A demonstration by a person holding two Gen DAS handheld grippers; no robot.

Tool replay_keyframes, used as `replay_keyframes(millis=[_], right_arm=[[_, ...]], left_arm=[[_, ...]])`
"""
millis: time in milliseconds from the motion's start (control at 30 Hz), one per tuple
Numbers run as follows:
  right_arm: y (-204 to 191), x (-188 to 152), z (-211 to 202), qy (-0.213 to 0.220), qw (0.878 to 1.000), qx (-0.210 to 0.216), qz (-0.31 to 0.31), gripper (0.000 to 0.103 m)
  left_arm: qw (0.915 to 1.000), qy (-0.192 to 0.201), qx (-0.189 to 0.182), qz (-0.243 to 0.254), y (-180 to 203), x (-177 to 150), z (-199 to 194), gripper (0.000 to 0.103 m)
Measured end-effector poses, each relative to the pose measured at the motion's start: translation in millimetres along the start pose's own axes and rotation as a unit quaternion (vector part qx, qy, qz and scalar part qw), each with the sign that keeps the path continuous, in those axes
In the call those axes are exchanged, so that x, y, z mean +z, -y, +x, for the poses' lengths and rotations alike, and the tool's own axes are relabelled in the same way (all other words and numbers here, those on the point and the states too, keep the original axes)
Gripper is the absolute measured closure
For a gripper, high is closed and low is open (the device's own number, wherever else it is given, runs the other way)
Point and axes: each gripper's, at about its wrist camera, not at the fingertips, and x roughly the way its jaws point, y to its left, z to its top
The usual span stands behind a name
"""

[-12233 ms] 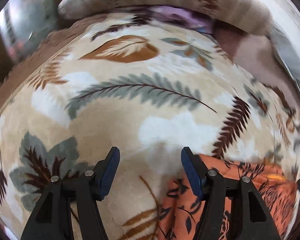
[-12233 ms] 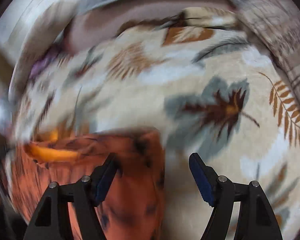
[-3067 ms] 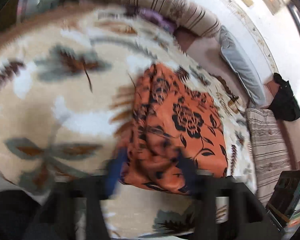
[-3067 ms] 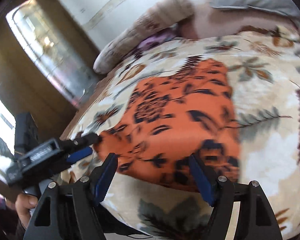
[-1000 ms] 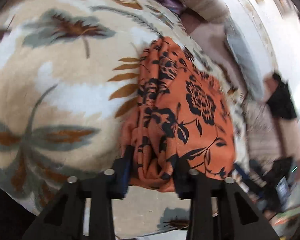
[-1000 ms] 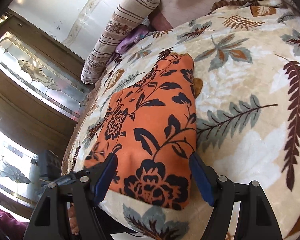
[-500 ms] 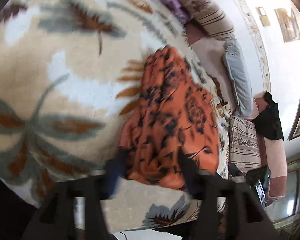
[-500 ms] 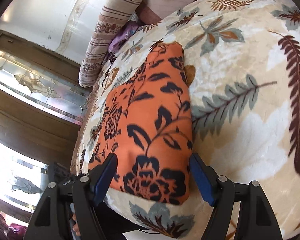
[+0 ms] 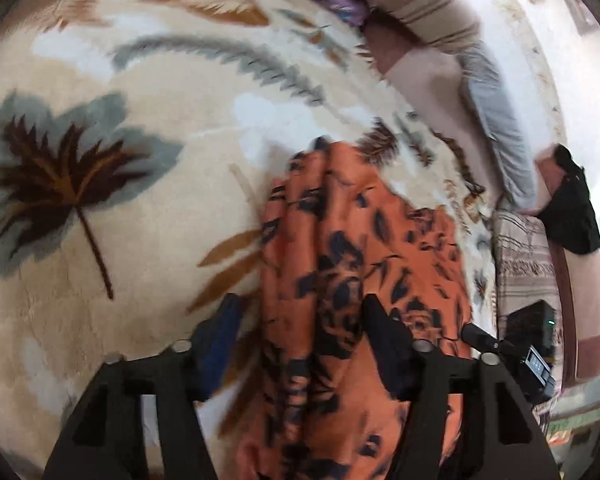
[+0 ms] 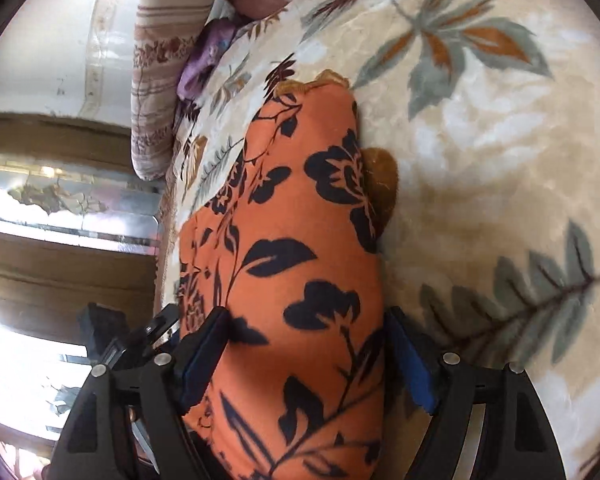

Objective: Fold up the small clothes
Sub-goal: 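Pinch and straighten the folded bundle's edge with the left gripper, then release the bundle and lift both grippers away from the shirt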

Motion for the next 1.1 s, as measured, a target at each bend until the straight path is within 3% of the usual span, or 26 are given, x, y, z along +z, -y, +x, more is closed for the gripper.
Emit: replay_keyframes(millis=[67, 167, 300, 433, 467, 600, 633, 667, 700, 800, 833, 867, 933, 1100], right_arm=[[-11, 2, 5, 0.002, 0.999, -0.034, -0.036, 0.056], [-24, 0, 7, 0.012, 0.995, -0.07, -0.066, 0.061], [-27, -5, 4, 0.021, 0.994, -0.079, -0.079, 0.059], [-28, -24, -23, 0.036, 0.995, -0.055, -0.073, 0.029], [-25, -32, -33, 0.044, 0.996, -0.04, -0.069, 0.027], [-15, -68, -45, 0.031, 0.998, -0.008, -0.048, 0.027], [-13, -79, -42, 0.024, 0.998, -0.01, -0.052, 0.029], [-14, -87, -39, 0.02, 0.998, -0.014, -0.063, 0.053], [-17, -93, -36, 0.02, 0.996, -0.041, -0.08, 0.061], [-9, -94, -35, 0.024, 0.997, -0.04, -0.062, 0.062], [-8, -94, -36, 0.024, 0.998, -0.038, -0.053, 0.056], [-8, -96, -40, 0.032, 0.997, -0.049, -0.046, 0.044], [-9, -105, -53, 0.051, 0.995, -0.07, -0.052, 0.038], [-49, -136, -82, 0.084, 0.987, -0.065, -0.123, 0.038]], left_arm=[[0.9999, 0.009, -0.003, -0.004, -2, -3, 2, 0.043], [0.999, 0.018, 0.029, 0.028, 9, -7, 1, 0.044], [0.9989, 0.024, 0.034, 0.02, 9, -11, -8, 0.045], [0.998, 0.04, 0.014, 0.046, 21, -45, -46, 0.046], [0.9977, 0.043, 0.011, 0.051, 21, -54, -53, 0.046], [0.9995, 0.025, 0.015, 0.007, 2, -99, -62, 0.046], [0.9998, 0.016, 0.013, -0.009, -5, -106, -58, 0.058], [0.9997, 0.006, 0.007, -0.022, -13, -112, -52, 0.063], [0.999, 0.015, -0.007, -0.042, -21, -116, -51, 0.063], [0.9976, 0.024, -0.02, -0.062, -23, -118, -58, 0.061], [0.997, 0.026, -0.018, -0.071, -23, -122, -62, 0.058], [0.996, 0.027, -0.021, -0.082, -24, -128, -67, 0.051], [0.9952, 0.033, -0.032, -0.087, -25, -145, -77, 0.049], [0.9976, 0.068, 0.011, -0.008, 5, -186, -110, 0.048]])
